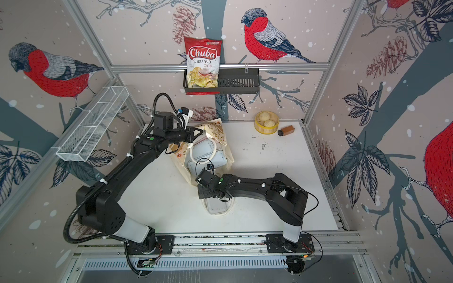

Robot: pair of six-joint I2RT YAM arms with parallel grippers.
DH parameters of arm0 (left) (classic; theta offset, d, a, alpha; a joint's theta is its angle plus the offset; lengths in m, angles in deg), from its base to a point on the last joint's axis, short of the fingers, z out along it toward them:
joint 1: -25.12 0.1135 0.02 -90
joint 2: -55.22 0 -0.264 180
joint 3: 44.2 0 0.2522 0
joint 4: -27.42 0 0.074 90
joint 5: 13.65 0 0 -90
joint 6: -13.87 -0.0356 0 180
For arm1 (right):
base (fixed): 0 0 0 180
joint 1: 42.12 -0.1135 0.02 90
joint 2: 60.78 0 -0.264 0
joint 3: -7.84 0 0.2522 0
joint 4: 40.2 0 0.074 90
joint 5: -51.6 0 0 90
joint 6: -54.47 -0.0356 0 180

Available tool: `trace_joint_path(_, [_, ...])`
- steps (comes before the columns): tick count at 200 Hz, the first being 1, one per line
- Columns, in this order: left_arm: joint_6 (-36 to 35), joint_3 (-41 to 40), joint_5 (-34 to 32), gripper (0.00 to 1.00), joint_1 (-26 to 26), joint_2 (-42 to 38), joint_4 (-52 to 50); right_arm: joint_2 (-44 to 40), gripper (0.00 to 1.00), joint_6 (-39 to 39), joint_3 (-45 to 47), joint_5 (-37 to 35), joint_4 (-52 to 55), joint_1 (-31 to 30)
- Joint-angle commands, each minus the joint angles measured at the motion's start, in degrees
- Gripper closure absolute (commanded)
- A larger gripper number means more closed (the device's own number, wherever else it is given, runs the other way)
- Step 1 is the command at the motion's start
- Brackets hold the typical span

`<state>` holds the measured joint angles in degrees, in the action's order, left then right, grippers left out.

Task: Take out the pencil case from the canvas bag
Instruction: Pick up the pencil case from the center of the board.

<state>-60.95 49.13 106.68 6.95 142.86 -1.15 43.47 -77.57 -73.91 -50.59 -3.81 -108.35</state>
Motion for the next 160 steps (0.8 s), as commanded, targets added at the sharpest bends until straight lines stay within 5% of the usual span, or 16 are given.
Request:
trace_joint_path(1, [0.1,0.2,1.3,1.0,0.0,-0.5,3.3,0.1,0.0,1.1,-0.6,-1.8,4.9,-0.6])
trace_joint_path(160, [-0.2,0.3,0.9,1.0,-0.1,-0.1,3.0,-0.1,0.0,2.6,3.3,7.8,2.3,1.1])
